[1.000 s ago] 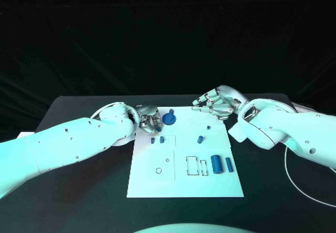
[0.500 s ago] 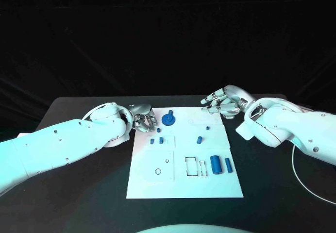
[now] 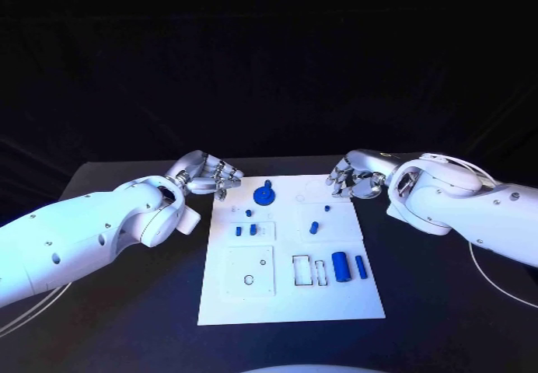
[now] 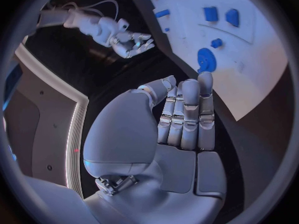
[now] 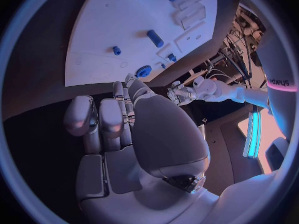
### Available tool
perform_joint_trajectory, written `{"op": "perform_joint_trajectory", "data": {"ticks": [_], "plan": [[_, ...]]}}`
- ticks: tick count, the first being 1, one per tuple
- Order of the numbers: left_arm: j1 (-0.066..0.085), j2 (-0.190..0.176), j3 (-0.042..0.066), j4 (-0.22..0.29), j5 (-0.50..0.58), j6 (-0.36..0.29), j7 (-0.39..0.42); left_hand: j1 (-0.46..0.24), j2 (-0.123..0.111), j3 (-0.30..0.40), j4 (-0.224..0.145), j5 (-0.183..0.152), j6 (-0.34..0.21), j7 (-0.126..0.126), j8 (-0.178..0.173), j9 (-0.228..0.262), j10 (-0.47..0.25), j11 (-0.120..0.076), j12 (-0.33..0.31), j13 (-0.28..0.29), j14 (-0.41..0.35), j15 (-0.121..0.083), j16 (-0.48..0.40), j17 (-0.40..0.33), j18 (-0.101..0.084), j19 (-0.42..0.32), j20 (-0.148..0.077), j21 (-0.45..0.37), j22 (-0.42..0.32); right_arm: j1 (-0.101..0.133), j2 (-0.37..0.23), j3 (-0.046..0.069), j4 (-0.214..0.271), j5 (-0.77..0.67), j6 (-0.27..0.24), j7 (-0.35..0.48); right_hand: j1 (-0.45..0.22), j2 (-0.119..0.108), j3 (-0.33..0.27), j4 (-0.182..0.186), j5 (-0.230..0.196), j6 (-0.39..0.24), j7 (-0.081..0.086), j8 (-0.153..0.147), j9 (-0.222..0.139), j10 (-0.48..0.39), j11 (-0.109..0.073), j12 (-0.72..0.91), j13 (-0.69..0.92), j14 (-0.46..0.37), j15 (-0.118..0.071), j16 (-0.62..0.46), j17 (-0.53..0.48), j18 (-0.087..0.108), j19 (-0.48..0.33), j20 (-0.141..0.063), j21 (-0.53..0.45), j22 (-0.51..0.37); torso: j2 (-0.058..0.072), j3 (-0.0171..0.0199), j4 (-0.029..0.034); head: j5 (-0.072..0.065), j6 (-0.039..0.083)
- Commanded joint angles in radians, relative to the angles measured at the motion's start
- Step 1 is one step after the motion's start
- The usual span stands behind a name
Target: Assemble the parts on the task board
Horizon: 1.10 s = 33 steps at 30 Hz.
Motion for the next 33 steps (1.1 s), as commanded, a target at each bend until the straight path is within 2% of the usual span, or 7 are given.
{"op": "perform_joint_trajectory", "data": {"ticks": [1,2,5,8,17,23,33], "plan": [[-0.008,-0.015,-0.002,0.029,0.496,0.003,0.186,-0.022,0.003,-0.034,0.014,-0.005,-0.001,-0.007,0.005,0.001,0.002,-0.002,0.012,0.003,-0.006,0.001,-0.002,-0.005,0.005,-0.003,0.002,-0.015,-0.011,-0.005,0.008,-0.002,-0.006,-0.251,0.077,-0.056,-0.001,-0.014,0.011,0.001,-0.006,0.009,0.000,-0.008,-0.001,0.002,0.001,-0.013,-0.022,0.004,-0.006,-0.008,-0.005,0.018,-0.001,0.000,-0.005,-0.003,0.000,-0.0015,0.0026,-0.013,0.003],[-0.013,-0.025,-0.003,0.042,0.545,0.019,0.201,-0.032,0.004,-0.051,0.021,-0.005,-0.002,-0.009,0.006,0.000,0.001,-0.003,0.017,0.004,-0.005,0.001,-0.001,-0.007,0.005,-0.002,0.003,-0.021,-0.017,-0.009,0.014,-0.003,-0.009,-0.275,0.082,-0.060,-0.003,-0.017,0.015,0.003,-0.008,0.011,0.000,-0.010,-0.001,0.002,0.001,-0.019,-0.032,0.004,-0.006,-0.010,-0.007,0.018,-0.001,0.000,-0.007,-0.005,0.000,-0.0024,0.0030,-0.013,0.003],[-0.019,-0.040,-0.004,0.064,0.605,0.040,0.220,-0.037,0.009,-0.078,0.027,-0.004,-0.003,-0.010,0.010,0.001,-0.001,-0.004,0.027,0.007,-0.005,-0.001,0.000,-0.011,0.006,0.003,0.002,-0.032,-0.027,-0.015,0.027,-0.006,-0.016,-0.309,0.093,-0.063,-0.007,-0.022,0.025,0.005,-0.009,0.015,0.000,-0.014,0.000,0.003,0.003,-0.029,-0.053,0.004,-0.005,-0.014,-0.011,0.018,-0.002,0.001,-0.010,-0.008,0.000,-0.0026,0.0029,-0.015,0.003],[-0.024,-0.050,-0.004,0.082,0.640,0.052,0.232,-0.033,0.014,-0.091,0.028,-0.003,-0.002,-0.011,0.014,0.001,-0.003,-0.005,0.034,0.008,-0.006,-0.002,0.001,-0.014,0.006,0.008,0.001,-0.039,-0.034,-0.024,0.045,-0.008,-0.024,-0.335,0.104,-0.064,-0.008,-0.025,0.037,0.005,-0.011,0.018,0.000,-0.018,-0.001,0.003,0.004,-0.038,-0.073,0.004,-0.007,-0.019,-0.016,0.019,-0.004,0.000,-0.014,-0.014,0.000,-0.0009,0.0034,-0.017,0.004],[-0.028,-0.059,-0.005,0.102,0.660,0.062,0.242,-0.023,0.020,-0.105,0.024,-0.002,-0.002,-0.012,0.018,0.001,-0.005,-0.007,0.042,0.010,-0.007,-0.003,0.000,-0.020,0.006,0.013,-0.001,-0.047,-0.042,-0.038,0.077,-0.011,-0.045,-0.354,0.136,-0.057,-0.009,-0.029,0.060,0.005,-0.011,0.025,-0.001,-0.026,0.000,0.009,0.002,-0.051,-0.105,0.005,-0.020,-0.024,-0.021,0.020,-0.004,-0.011,-0.017,-0.017,0.002,-0.0003,-0.0006,-0.014,0.003],[-0.028,-0.061,-0.005,0.102,0.663,0.062,0.243,-0.020,0.022,-0.108,0.023,-0.002,-0.002,-0.012,0.019,0.001,-0.007,-0.007,0.044,0.011,-0.007,-0.003,0.000,-0.022,0.006,0.014,-0.001,-0.049,-0.044,-0.045,0.087,-0.013,-0.051,-0.354,0.155,-0.046,-0.009,-0.028,0.074,0.004,-0.010,0.032,-0.003,-0.027,0.001,0.018,0.001,-0.055,-0.119,0.006,-0.022,-0.025,-0.021,0.020,-0.003,-0.014,-0.019,-0.019,0.001,0.0014,-0.0004,-0.012,-0.001],[-0.029,-0.060,-0.005,0.101,0.663,0.064,0.242,-0.013,0.025,-0.113,0.020,-0.001,-0.003,-0.012,0.020,0.001,-0.009,-0.007,0.048,0.011,-0.009,-0.004,-0.001,-0.026,0.006,0.017,-0.002,-0.053,-0.047,-0.053,0.106,-0.013,-0.068,-0.347,0.169,-0.033,-0.007,-0.023,0.105,-0.002,-0.024,0.044,-0.003,-0.030,0.001,0.035,0.000,-0.061,-0.144,0.007,-0.023,-0.026,-0.021,0.019,-0.001,-0.016,-0.020,-0.018,0.001,0.0016,0.0006,-0.009,-0.004]]}}
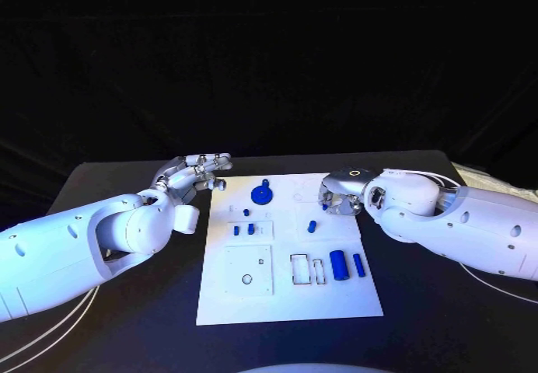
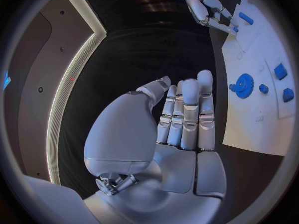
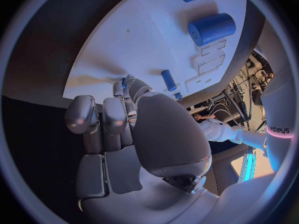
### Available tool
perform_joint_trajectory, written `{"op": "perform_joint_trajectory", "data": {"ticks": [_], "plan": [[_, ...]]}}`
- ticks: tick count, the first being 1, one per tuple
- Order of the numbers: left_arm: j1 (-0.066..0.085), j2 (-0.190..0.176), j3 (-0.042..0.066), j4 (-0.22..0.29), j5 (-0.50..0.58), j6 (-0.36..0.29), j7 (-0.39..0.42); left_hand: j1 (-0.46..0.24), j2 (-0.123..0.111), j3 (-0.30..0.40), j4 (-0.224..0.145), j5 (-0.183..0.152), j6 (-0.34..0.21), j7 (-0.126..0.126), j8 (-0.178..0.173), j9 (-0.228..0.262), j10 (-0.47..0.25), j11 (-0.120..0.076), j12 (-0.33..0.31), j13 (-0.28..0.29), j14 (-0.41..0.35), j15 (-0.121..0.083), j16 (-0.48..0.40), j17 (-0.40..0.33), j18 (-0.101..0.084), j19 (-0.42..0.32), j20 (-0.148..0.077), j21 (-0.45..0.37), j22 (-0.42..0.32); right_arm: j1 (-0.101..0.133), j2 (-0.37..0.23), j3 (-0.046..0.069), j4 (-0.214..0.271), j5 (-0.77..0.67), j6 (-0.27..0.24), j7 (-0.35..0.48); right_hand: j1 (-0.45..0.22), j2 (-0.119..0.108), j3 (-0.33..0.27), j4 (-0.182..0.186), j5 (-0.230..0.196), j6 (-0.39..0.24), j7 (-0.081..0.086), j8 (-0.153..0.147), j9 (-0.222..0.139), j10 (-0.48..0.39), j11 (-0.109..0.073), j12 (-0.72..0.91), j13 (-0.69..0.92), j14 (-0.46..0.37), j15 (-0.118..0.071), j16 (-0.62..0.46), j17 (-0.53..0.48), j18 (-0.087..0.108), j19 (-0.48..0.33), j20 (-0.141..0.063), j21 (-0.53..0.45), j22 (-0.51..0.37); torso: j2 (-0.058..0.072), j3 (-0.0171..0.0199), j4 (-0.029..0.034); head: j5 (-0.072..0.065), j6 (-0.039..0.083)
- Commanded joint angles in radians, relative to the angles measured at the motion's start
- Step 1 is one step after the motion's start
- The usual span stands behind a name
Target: Assemble the parts on the task board
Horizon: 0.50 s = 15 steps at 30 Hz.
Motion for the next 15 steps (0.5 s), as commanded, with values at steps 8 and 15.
{"op": "perform_joint_trajectory", "data": {"ticks": [8,15], "plan": [[-0.001,0.000,0.001,0.001,0.014,0.020,0.017,0.011,0.006,-0.009,-0.004,-0.001,0.000,-0.008,0.007,0.001,-0.007,-0.003,0.007,0.002,-0.006,-0.001,0.000,-0.004,0.004,0.008,0.002,-0.008,-0.004,-0.007,0.018,-0.001,-0.021,-0.013,0.050,0.016,0.006,0.003,0.040,-0.006,-0.028,0.017,0.001,-0.007,0.002,0.021,0.002,-0.012,-0.020,0.008,-0.007,-0.002,0.002,0.019,0.004,-0.004,-0.005,0.000,0.000,-0.0003,0.0002,-0.001,-0.004],[-0.001,-0.001,0.001,0.001,0.014,0.021,0.013,0.013,0.007,-0.010,-0.005,0.000,0.000,-0.008,0.008,0.001,-0.008,-0.003,0.008,0.002,-0.007,-0.001,-0.001,-0.006,0.004,0.009,0.001,-0.009,-0.005,-0.014,0.030,-0.001,-0.039,-0.009,0.065,0.021,0.006,0.013,0.076,-0.016,-0.045,0.029,0.000,-0.006,0.003,0.034,0.000,-0.016,-0.022,0.010,-0.008,0.000,0.005,0.019,0.005,-0.005,-0.004,0.001,0.000,-0.0007,0.0006,-0.001,-0.007]]}}
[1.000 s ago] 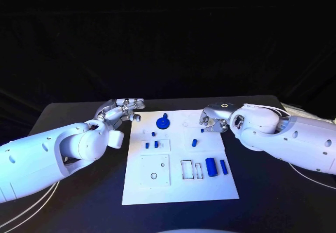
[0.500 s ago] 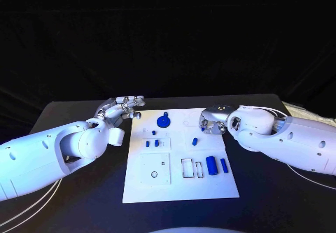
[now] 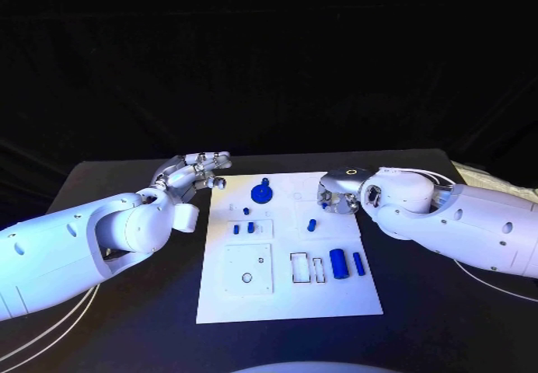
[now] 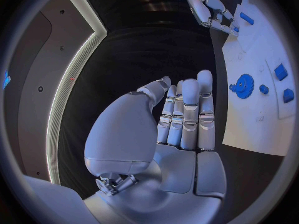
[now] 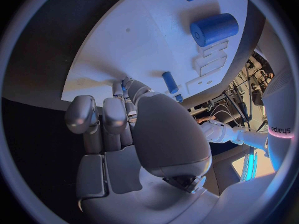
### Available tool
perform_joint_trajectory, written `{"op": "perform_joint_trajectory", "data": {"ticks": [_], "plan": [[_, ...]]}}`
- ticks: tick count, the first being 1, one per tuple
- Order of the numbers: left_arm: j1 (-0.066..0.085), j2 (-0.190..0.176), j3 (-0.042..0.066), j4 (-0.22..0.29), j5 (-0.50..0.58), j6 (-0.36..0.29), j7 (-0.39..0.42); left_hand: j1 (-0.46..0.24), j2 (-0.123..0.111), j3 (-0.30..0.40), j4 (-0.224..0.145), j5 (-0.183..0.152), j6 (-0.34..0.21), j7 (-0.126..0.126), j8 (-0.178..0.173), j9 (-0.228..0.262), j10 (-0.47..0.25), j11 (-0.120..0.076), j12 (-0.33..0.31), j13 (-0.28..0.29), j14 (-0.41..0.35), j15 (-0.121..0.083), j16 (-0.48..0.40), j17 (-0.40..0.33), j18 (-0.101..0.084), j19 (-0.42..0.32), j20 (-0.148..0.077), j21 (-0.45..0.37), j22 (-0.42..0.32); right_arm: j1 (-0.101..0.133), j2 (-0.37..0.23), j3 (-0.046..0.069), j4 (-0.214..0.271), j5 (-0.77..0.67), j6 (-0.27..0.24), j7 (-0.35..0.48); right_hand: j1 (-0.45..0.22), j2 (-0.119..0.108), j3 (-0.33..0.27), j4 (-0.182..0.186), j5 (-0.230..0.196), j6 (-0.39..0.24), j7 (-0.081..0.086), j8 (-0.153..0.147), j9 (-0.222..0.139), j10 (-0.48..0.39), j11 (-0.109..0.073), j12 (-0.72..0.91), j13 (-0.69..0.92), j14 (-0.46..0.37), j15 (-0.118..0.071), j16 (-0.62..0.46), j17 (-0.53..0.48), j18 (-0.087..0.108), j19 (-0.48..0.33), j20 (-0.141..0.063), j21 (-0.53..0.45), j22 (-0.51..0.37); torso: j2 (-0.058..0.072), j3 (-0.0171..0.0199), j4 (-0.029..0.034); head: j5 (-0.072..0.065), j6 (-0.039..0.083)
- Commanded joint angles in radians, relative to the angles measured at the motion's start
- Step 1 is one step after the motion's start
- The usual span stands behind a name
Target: Assemble the parts on the task board
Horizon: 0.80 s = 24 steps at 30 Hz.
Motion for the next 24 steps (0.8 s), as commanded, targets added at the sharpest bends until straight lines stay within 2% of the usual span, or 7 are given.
{"op": "perform_joint_trajectory", "data": {"ticks": [1,7,11,14,24], "plan": [[0.000,0.000,0.001,0.002,0.006,0.019,0.011,0.008,0.002,-0.004,0.000,0.000,0.000,-0.008,0.004,0.001,-0.004,0.001,0.004,0.001,-0.007,-0.001,-0.001,-0.001,0.004,0.009,0.001,-0.003,-0.002,-0.009,0.006,-0.005,-0.009,-0.007,0.046,0.015,0.007,0.016,0.018,-0.006,-0.015,0.014,-0.001,-0.001,0.003,0.016,-0.003,-0.003,-0.002,0.010,-0.008,0.001,0.004,0.019,0.006,-0.006,-0.004,0.003,0.000,-0.0003,0.0000,0.000,-0.001],[0.000,0.000,0.001,0.001,0.006,0.019,0.008,0.010,0.002,-0.005,-0.001,0.000,-0.001,-0.008,0.004,0.001,-0.006,0.001,0.005,0.001,-0.007,-0.001,-0.001,-0.001,0.004,0.010,0.001,-0.004,-0.003,-0.011,0.009,-0.005,-0.014,-0.007,0.030,0.011,0.002,0.022,0.050,-0.019,-0.040,0.029,-0.001,0.002,0.005,0.035,-0.004,-0.006,-0.002,0.012,-0.006,0.005,0.009,0.018,0.009,-0.004,-0.001,0.007,0.000,-0.0003,-0.0001,-0.001,-0.002],[0.000,-0.001,0.001,0.001,0.006,0.020,0.006,0.011,0.003,-0.007,-0.002,0.000,-0.002,-0.007,0.004,0.001,-0.007,0.001,0.006,0.001,-0.008,-0.001,-0.002,-0.004,0.004,0.010,0.001,-0.005,-0.003,-0.012,0.005,-0.005,-0.005,-0.007,-0.026,0.006,-0.006,0.027,0.072,-0.026,-0.050,0.036,0.000,0.003,0.007,0.047,-0.005,-0.009,-0.002,0.014,0.000,0.010,0.014,0.017,0.012,-0.001,0.003,0.013,-0.001,-0.0001,-0.0006,-0.003,-0.002],[0.000,-0.001,0.001,0.000,0.006,0.020,0.004,0.013,0.003,-0.007,-0.003,0.000,-0.003,-0.007,0.004,0.001,-0.008,0.001,0.006,0.001,-0.009,-0.001,-0.002,-0.005,0.004,0.011,0.001,-0.006,-0.004,-0.012,-0.006,-0.004,0.012,-0.001,-0.075,0.001,-0.013,0.028,0.089,-0.031,-0.056,0.043,0.002,0.004,0.009,0.058,-0.003,-0.010,-0.002,0.015,0.005,0.015,0.019,0.015,0.017,0.003,0.008,0.021,-0.001,0.0009,-0.0002,-0.003,-0.003],[0.000,-0.001,0.001,-0.006,0.006,0.020,0.002,0.014,0.004,-0.008,-0.003,0.000,-0.003,-0.007,0.004,0.001,-0.009,0.001,0.007,0.001,-0.009,-0.001,-0.002,-0.006,0.004,0.011,0.001,-0.006,-0.004,-0.001,-0.050,0.006,0.082,0.020,-0.143,-0.013,-0.023,0.023,0.106,-0.037,-0.061,0.047,0.004,0.003,0.011,0.064,-0.002,-0.015,-0.002,0.016,0.009,0.018,0.022,0.015,0.020,0.006,0.012,0.027,-0.001,0.0004,-0.0016,-0.006,-0.003]]}}
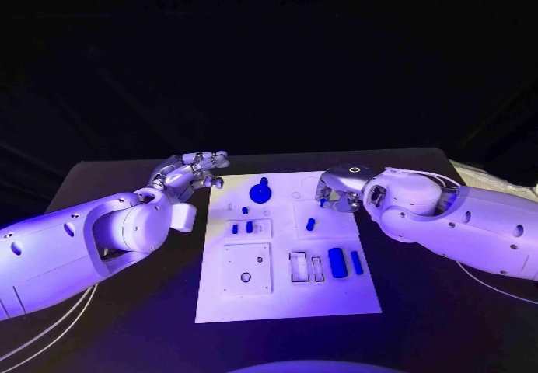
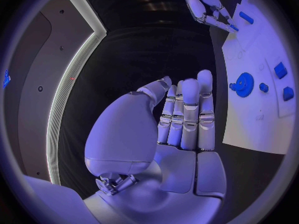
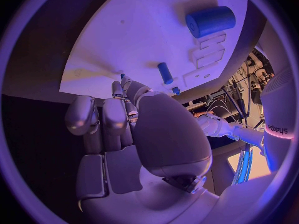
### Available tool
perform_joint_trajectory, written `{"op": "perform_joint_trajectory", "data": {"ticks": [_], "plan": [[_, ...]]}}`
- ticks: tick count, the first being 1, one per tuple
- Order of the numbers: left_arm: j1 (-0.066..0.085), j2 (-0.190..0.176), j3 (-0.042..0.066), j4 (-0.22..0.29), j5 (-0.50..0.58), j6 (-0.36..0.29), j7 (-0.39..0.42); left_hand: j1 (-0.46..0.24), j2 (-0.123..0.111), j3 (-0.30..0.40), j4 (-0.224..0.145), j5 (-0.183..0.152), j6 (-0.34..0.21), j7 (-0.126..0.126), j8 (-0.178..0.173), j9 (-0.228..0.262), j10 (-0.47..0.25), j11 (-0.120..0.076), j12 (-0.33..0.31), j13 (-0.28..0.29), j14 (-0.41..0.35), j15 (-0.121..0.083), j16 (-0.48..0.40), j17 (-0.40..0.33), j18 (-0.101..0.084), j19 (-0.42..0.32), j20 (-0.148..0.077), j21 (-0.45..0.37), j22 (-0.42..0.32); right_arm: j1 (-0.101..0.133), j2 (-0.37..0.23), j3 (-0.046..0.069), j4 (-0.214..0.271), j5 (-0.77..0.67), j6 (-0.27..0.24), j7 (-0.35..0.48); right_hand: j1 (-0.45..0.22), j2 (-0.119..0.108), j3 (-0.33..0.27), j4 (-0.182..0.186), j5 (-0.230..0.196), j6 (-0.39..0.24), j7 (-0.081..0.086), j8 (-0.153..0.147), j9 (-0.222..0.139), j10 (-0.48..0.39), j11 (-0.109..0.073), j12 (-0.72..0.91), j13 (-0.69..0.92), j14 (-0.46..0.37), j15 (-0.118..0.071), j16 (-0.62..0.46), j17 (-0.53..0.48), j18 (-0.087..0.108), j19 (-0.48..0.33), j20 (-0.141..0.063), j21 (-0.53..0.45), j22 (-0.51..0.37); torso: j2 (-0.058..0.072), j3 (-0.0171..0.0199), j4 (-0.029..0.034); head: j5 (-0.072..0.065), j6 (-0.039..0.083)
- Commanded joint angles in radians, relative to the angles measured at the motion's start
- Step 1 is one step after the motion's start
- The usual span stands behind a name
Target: Assemble the parts on the task board
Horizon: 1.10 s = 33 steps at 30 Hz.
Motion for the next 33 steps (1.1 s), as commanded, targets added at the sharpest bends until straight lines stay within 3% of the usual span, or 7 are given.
{"op": "perform_joint_trajectory", "data": {"ticks": [1,12,15,19,25,33], "plan": [[0.000,0.001,0.001,-0.001,0.004,0.019,0.004,0.011,0.000,-0.006,-0.001,0.000,-0.004,-0.006,0.004,0.001,-0.010,0.002,0.007,0.001,-0.010,-0.001,-0.003,-0.003,0.003,0.008,-0.003,-0.007,-0.002,0.007,-0.013,0.004,0.027,0.019,-0.056,-0.009,-0.012,-0.004,0.008,0.001,-0.006,0.006,0.003,0.002,0.001,0.007,0.002,-0.001,0.002,0.016,0.009,0.005,0.003,0.015,0.007,0.001,0.006,0.002,0.000,-0.0002,-0.0008,-0.001,0.000],[-0.003,0.001,0.001,-0.003,0.004,0.024,0.002,0.012,0.000,-0.008,-0.002,0.000,-0.006,-0.006,0.004,0.000,-0.012,0.003,0.008,0.001,-0.011,0.000,-0.004,-0.006,0.003,0.009,-0.003,-0.008,-0.003,0.016,-0.038,0.010,0.142,0.090,-0.078,0.000,-0.042,-0.015,0.014,0.009,-0.014,0.009,0.002,0.001,0.003,0.009,0.004,-0.009,0.001,0.016,0.011,0.010,0.007,0.014,0.008,0.004,0.009,0.006,0.001,0.0004,0.0008,0.011,-0.003],[-0.004,0.001,0.001,-0.003,0.004,0.025,0.001,0.012,0.000,-0.008,-0.002,0.000,-0.006,-0.006,0.004,0.000,-0.012,0.003,0.008,0.001,-0.011,0.000,-0.004,-0.006,0.003,0.009,-0.003,-0.008,-0.003,0.012,-0.030,0.010,0.177,0.101,-0.085,0.008,-0.043,-0.016,0.014,0.009,-0.014,0.009,0.002,0.000,0.003,0.009,0.004,-0.009,0.001,0.017,0.011,0.011,0.009,0.014,0.009,0.004,0.009,0.007,0.001,0.0000,0.0017,0.019,-0.006],[-0.006,0.002,0.001,-0.002,0.004,0.027,0.000,0.011,0.000,-0.009,-0.002,0.000,-0.007,-0.005,0.004,0.000,-0.013,0.003,0.008,0.001,-0.012,0.000,-0.004,-0.007,0.003,0.009,-0.002,-0.009,-0.004,0.001,-0.008,0.010,0.216,0.110,-0.088,0.020,-0.043,-0.015,0.015,0.009,-0.013,0.009,0.003,0.000,0.003,0.009,0.004,-0.010,0.001,0.017,0.011,0.012,0.010,0.014,0.010,0.004,0.010,0.009,0.001,-0.0016,0.0016,0.041,-0.012],[-0.007,0.004,0.001,0.003,0.004,0.031,-0.001,0.011,0.000,-0.009,-0.002,0.000,-0.007,-0.005,0.004,0.000,-0.013,0.003,0.008,0.001,-0.012,0.000,-0.004,-0.007,0.003,0.009,-0.002,-0.009,-0.004,-0.031,0.044,0.006,0.223,0.111,-0.070,0.035,-0.043,-0.015,0.019,0.008,-0.010,0.008,0.003,-0.001,0.003,0.009,0.003,-0.012,0.001,0.017,0.011,0.013,0.010,0.014,0.010,0.004,0.011,0.010,0.001,-0.0023,0.0003,0.063,-0.024],[-0.008,0.006,0.001,0.011,0.004,0.034,-0.003,0.011,0.000,-0.009,-0.002,0.000,-0.007,-0.005,0.004,0.000,-0.013,0.003,0.008,0.001,-0.012,0.000,-0.004,-0.007,0.003,0.009,-0.002,-0.009,-0.004,-0.073,0.108,-0.005,0.184,0.101,-0.029,0.049,-0.043,-0.015,0.021,0.006,-0.008,0.007,0.004,-0.002,0.003,0.008,0.004,-0.013,0.001,0.017,0.011,0.014,0.011,0.014,0.010,0.004,0.011,0.009,0.002,-0.0035,0.0019,0.077,-0.034]]}}
